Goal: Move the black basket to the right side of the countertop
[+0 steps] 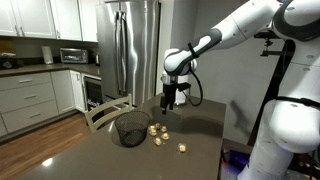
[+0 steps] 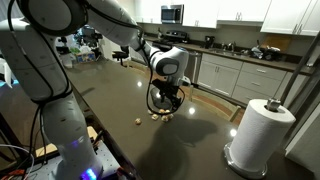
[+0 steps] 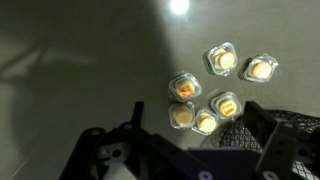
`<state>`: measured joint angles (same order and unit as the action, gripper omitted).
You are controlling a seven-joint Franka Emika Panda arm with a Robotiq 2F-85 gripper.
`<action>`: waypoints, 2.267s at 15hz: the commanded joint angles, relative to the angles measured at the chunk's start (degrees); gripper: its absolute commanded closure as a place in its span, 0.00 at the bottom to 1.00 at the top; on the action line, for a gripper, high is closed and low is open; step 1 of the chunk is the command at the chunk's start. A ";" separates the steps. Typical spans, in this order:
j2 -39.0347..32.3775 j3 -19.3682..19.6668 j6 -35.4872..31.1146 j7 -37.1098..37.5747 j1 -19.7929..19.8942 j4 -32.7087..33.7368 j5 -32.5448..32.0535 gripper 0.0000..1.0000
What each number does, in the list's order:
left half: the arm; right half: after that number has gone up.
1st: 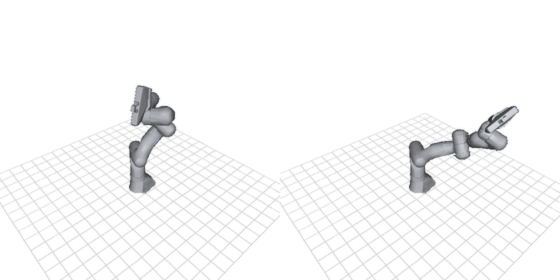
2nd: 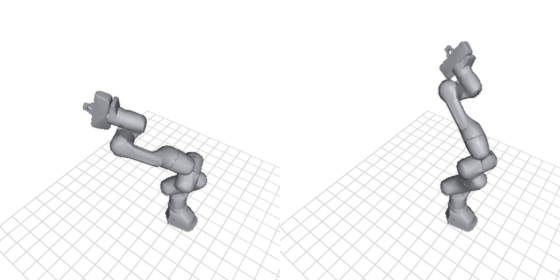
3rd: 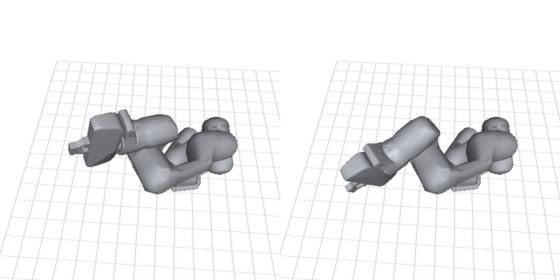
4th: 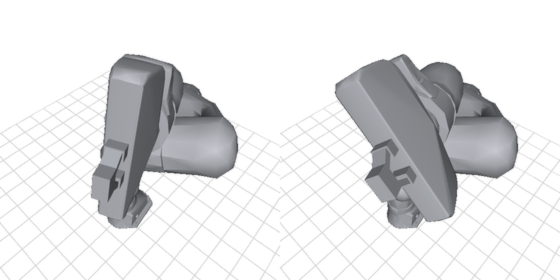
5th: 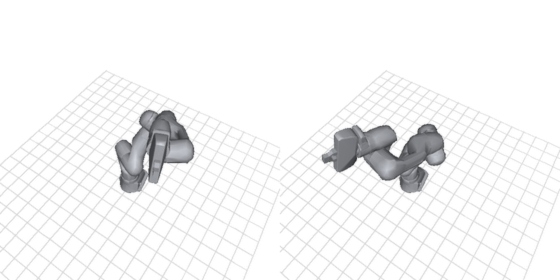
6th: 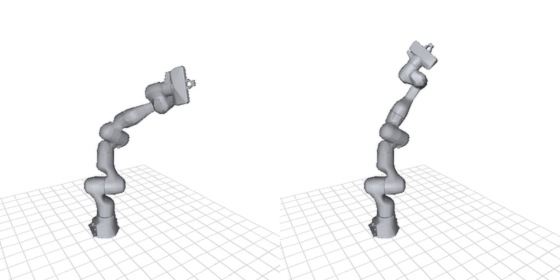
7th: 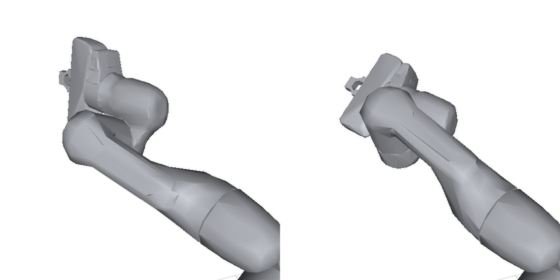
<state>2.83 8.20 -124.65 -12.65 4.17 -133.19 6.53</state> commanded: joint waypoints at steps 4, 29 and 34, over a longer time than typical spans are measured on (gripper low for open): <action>-2.85 -0.39 4.41 -2.64 0.49 9.22 5.75 0.00; -24.84 -5.91 8.17 -5.44 0.88 28.53 4.02 0.21; -24.72 -6.60 4.10 -3.64 0.75 26.10 2.06 0.55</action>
<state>-22.69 2.10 -118.17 -18.48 4.90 -105.21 10.26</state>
